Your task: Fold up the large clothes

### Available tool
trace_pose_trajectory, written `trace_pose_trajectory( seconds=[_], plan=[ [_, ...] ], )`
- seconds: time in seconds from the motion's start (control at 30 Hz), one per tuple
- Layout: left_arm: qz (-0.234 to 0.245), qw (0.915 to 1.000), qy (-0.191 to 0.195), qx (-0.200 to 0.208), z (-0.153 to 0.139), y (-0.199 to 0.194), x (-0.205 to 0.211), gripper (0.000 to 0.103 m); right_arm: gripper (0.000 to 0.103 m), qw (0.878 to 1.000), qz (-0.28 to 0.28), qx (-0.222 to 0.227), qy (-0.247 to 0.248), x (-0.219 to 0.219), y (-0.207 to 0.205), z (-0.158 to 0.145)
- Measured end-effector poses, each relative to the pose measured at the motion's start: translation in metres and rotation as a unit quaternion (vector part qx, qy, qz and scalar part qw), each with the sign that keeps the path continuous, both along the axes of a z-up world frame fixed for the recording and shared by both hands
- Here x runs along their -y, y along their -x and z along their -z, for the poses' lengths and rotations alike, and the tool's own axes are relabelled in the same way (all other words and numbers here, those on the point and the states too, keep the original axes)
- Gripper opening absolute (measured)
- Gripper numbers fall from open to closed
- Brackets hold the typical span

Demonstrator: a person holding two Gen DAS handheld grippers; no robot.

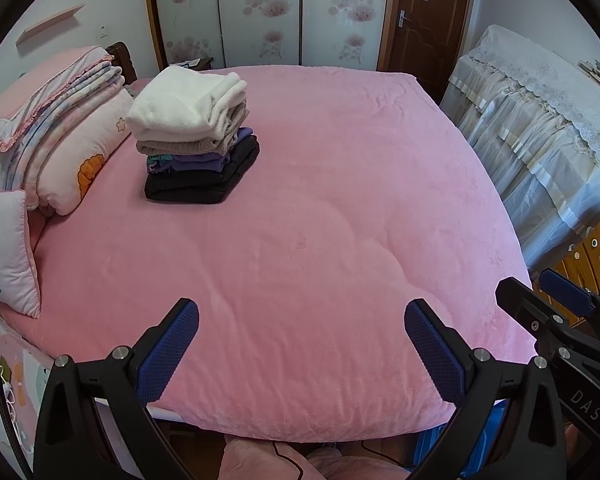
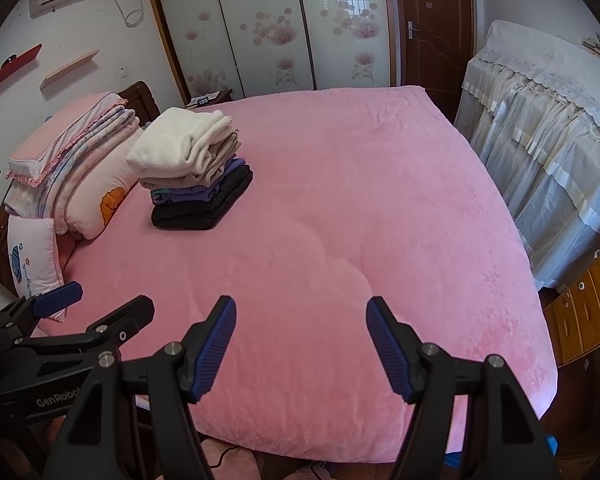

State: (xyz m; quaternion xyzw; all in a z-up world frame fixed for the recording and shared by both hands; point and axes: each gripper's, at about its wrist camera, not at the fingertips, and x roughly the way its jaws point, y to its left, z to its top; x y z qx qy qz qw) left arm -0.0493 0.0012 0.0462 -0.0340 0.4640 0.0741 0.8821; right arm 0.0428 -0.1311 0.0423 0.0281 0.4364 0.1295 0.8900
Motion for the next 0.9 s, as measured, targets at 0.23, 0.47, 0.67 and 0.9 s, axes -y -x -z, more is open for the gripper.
trace_pose_trajectory(
  seconds=[0.23,0.47,0.67,0.9],
  plan=[
    [0.000,1.0000,-0.001,0.000,0.0001,-0.0002,0.0009,0.102,0.068,1.000,0.000,0.001,-0.001,-0.0001,0.0004,-0.0008],
    [0.001,1.0000,-0.001,-0.001,0.0007,-0.0017,0.0000,0.102,0.068,1.000,0.000,0.000,-0.001,0.0014,-0.0006,-0.0009],
    [0.002,1.0000,-0.001,-0.004,0.0018,-0.0046,-0.0024,0.102,0.068,1.000,-0.001,-0.002,-0.003,0.0009,-0.0004,-0.0013],
    [0.002,1.0000,-0.001,-0.004,0.0018,-0.0047,-0.0032,0.102,0.068,1.000,0.000,-0.003,-0.003,0.0007,-0.0001,-0.0020]
  ],
)
